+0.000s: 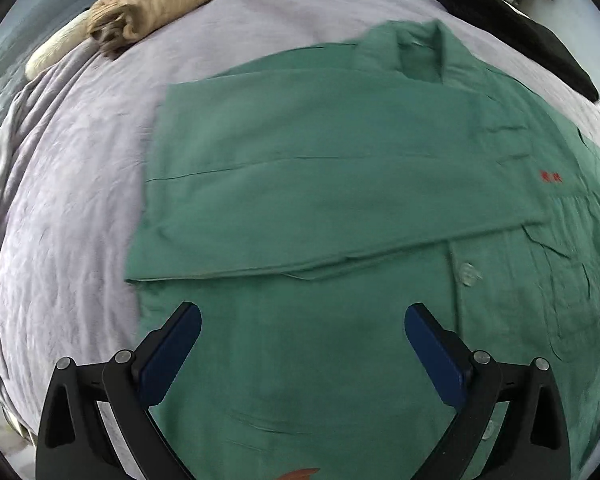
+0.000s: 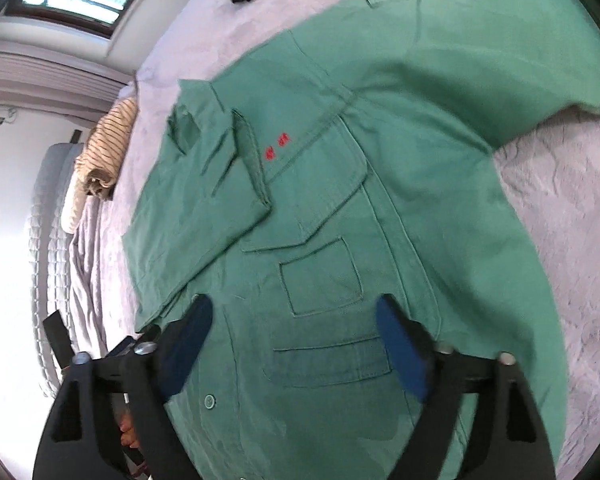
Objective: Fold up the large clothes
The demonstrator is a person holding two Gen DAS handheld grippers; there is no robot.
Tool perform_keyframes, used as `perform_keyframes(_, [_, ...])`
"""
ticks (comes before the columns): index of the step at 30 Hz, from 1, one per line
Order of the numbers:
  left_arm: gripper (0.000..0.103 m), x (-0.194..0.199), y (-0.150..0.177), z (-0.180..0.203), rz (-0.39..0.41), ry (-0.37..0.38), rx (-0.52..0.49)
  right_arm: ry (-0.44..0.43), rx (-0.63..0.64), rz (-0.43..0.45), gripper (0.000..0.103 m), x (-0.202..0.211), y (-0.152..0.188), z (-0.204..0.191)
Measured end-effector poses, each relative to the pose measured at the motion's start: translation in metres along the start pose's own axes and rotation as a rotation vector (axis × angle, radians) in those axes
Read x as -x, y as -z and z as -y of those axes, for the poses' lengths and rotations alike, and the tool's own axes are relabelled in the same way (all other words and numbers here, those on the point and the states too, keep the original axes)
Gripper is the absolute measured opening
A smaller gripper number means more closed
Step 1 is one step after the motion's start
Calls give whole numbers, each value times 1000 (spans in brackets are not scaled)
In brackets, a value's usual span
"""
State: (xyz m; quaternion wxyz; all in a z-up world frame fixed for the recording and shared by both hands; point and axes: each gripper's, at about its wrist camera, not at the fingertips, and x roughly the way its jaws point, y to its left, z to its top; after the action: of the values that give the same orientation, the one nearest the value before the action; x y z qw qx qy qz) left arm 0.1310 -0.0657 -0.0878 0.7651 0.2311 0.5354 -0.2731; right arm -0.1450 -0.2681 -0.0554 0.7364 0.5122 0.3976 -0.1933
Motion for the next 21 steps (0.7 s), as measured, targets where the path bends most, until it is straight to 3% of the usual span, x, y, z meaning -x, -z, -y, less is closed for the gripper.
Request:
perform_keyframes(1, [102, 1, 1, 6, -2, 2, -14, -4, 12, 9, 102, 2, -1, -1])
perform_keyframes(5, [102, 6, 4, 32, -6, 22, -49, -27, 46, 22, 103, 10, -1, -2])
perform_keyframes(10, [102, 6, 4, 58, -13, 39, -75, -66, -7, -20, 103, 11, -4, 14])
perform_keyframes(21, [102, 1, 4, 94, -61, 49, -113, -96, -33, -26, 103, 27, -8, 41])
